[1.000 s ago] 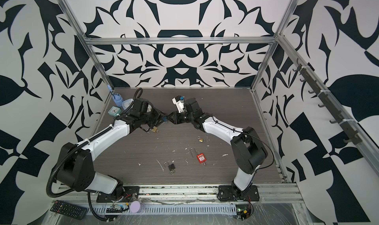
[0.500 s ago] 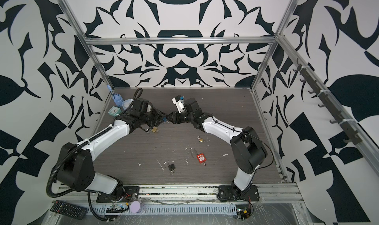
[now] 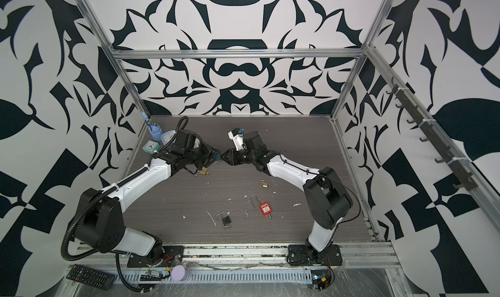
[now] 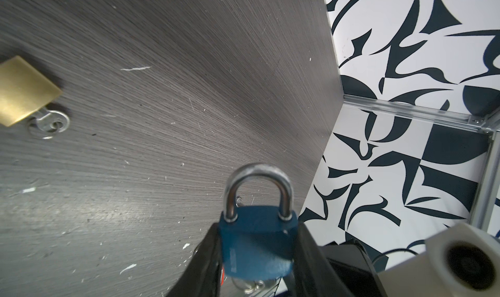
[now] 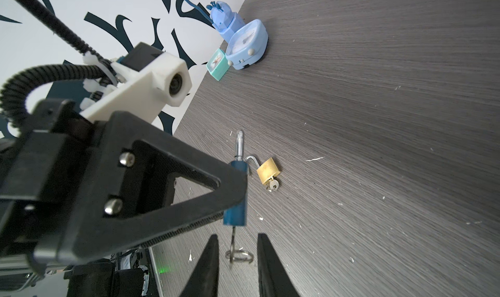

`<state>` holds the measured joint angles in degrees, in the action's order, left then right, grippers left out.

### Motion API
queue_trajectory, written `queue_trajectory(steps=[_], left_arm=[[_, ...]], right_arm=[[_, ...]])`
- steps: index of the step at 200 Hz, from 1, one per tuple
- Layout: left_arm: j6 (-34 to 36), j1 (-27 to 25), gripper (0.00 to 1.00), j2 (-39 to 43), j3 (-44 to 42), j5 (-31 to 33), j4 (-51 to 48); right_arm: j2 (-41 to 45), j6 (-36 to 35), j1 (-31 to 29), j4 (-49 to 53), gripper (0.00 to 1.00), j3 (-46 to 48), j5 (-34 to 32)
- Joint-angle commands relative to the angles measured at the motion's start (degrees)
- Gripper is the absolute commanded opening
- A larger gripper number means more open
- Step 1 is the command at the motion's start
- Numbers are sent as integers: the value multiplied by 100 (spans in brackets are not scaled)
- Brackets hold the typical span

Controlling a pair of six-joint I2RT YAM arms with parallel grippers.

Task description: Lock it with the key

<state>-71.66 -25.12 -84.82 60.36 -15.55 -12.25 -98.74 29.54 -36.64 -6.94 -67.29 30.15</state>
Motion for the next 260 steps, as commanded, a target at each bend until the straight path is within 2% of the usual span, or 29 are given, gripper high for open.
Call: queue_trajectory(steps=[1, 93, 185, 196, 232, 260], left_arm=[[29, -1, 0, 170, -43, 31, 3], [27, -1, 0, 211, -77, 10, 12], [54, -1, 0, 211, -58, -75, -22], [72, -1, 0, 206, -37, -70, -36], [201, 25, 0, 204, 179, 205, -270], [401, 92, 0, 205, 407, 679, -548]], right_arm=[[143, -88, -45, -161, 26, 31, -36], [11, -89, -106, -165, 20, -74, 17], [-5, -115, -139, -163, 0, -71, 52], [4, -123, -141, -167, 0, -61, 61], [61, -141, -159, -165, 0, 54, 70], [218, -138, -188, -161, 0, 324, 54]])
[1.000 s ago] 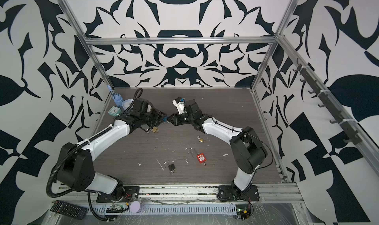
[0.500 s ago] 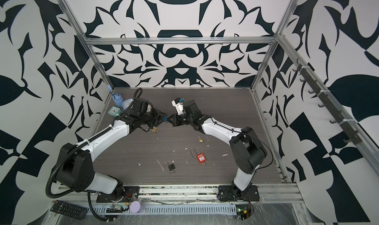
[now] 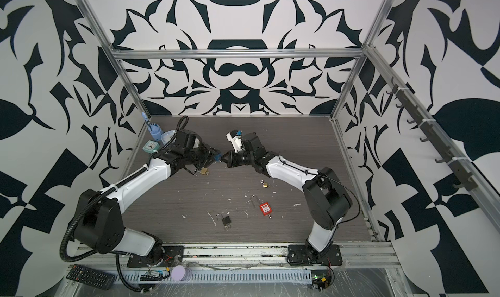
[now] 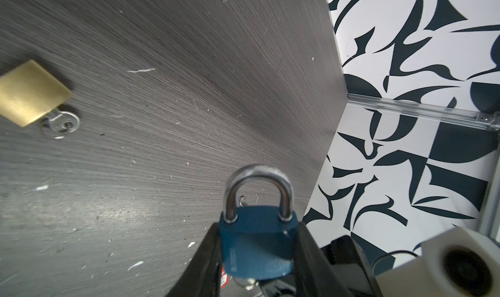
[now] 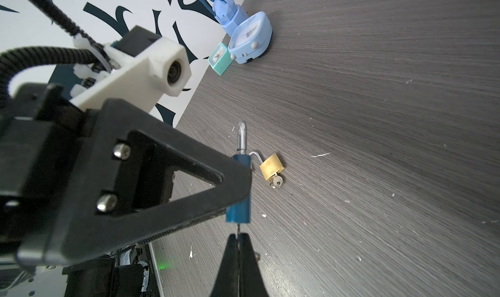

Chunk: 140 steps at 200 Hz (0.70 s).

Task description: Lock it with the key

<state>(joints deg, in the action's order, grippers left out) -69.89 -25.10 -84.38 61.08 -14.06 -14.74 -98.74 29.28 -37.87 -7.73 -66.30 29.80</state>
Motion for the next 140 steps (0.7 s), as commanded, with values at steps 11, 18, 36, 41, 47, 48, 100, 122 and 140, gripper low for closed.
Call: queue_trajectory(steps=[11, 18, 36, 41, 47, 48, 100, 122, 140], left_arm=[[284, 153, 0, 183, 394, 705, -373], [304, 220, 0, 200, 417, 766, -391], [354, 444, 0, 242, 469, 825, -424], [377, 517, 0, 259, 494, 843, -444], [429, 584, 0, 278, 515, 869, -460], [435, 594, 0, 284, 517, 874, -464], [1171, 644, 0, 314, 810, 1230, -833], [1779, 343, 0, 31, 1160, 1439, -1308], [2374, -20, 0, -428, 1626, 1708, -1762]], right_arm=[[343, -115, -72, -85, 0, 403, 55], [437, -102, -73, -93, 0, 535, 31], [712, -54, -76, -151, 0, 944, -21], [790, -41, -80, -166, 0, 1045, -38], [893, -24, -76, -167, 0, 1170, -65], [910, -21, -74, -167, 0, 1193, -68], [1486, 61, -50, -173, 0, 1659, -354], [1598, 106, 52, -22, 0, 1605, -657], [1695, 164, 198, 186, 0, 1574, -909]])
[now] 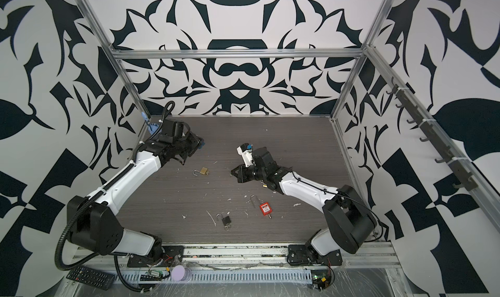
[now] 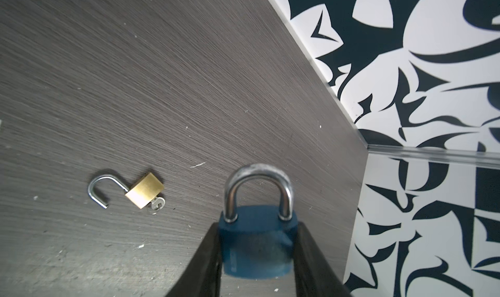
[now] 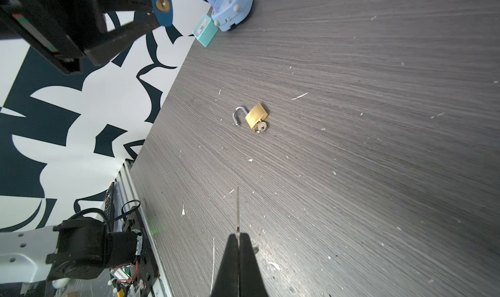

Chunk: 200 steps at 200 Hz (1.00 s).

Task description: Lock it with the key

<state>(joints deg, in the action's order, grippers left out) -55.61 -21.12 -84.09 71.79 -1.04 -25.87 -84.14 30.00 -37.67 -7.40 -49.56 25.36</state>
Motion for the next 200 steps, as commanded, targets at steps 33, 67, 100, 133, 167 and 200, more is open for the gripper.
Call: queue_trajectory(steps=[33, 67, 100, 133, 167, 200], left_arm=[[1812, -865, 0, -1717, 1678, 572, -1595], [2185, -1095, 0, -2767, 2496, 787, -2102], [2354, -1183, 0, -3358, 2778, 752, -2120], [2433, -1263, 0, -3772, 3040, 826, -2124], [2442, -1272, 0, -4080, 3232, 742, -2141], [2459, -1282, 0, -4370, 3419, 685, -2142]], right_arm=[[405, 244, 454, 582, 0, -1, -1005], [621, 375, 597, 659, 0, 277, -1290], [676, 367, 638, 677, 0, 403, -1359], [499, 366, 679, 579, 0, 404, -1247], [381, 364, 699, 513, 0, 375, -1201], [293, 366, 729, 485, 0, 368, -1158]])
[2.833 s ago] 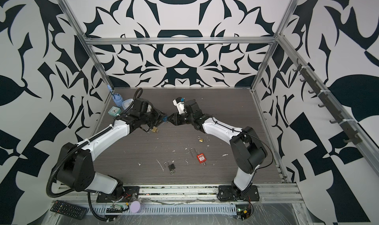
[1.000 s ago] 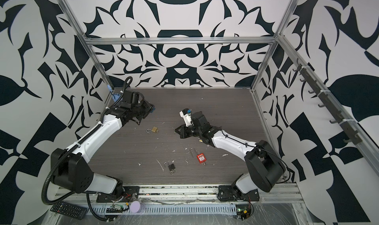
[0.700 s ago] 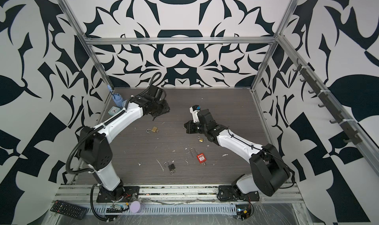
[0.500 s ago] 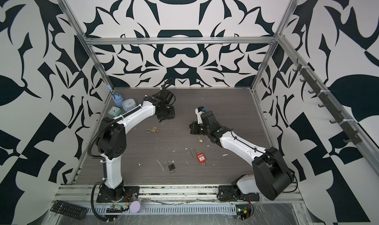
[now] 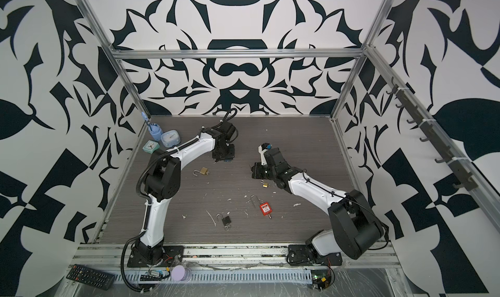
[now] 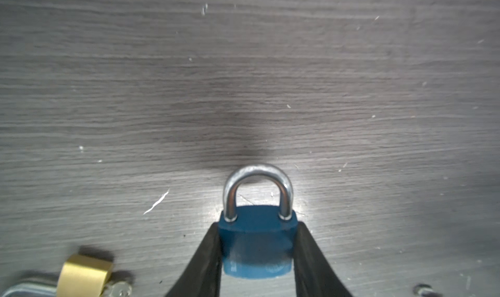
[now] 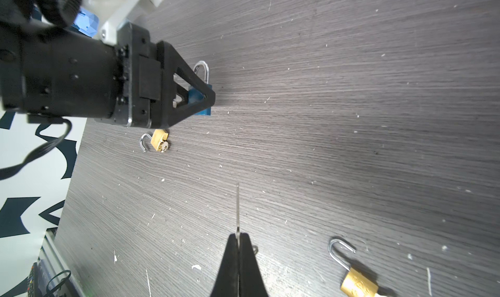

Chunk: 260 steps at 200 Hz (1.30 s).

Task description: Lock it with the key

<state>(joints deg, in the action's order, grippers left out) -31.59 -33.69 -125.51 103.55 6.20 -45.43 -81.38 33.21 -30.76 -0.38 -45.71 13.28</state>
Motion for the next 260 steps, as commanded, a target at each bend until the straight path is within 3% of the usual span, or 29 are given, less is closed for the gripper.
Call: queue_trajectory(steps=[1, 116, 181, 219, 260], left_arm=[[57, -24, 0, -237, 248, -39, -186], [21, -59, 0, -580, 249, -160, -365], [39, -61, 37, -489, 251, -70, -409], [145, -59, 64, 151, 385, 230, -444], [225, -25, 74, 1421, 162, 871, -235]], right_arm=[[13, 45, 41, -217, 0, -17, 52], [-101, 45, 145, -260, 0, -42, 96], [-85, 45, 181, -261, 0, -50, 96], [-149, 62, 245, -243, 0, -156, 212], [-450, 65, 387, -243, 0, -501, 490]])
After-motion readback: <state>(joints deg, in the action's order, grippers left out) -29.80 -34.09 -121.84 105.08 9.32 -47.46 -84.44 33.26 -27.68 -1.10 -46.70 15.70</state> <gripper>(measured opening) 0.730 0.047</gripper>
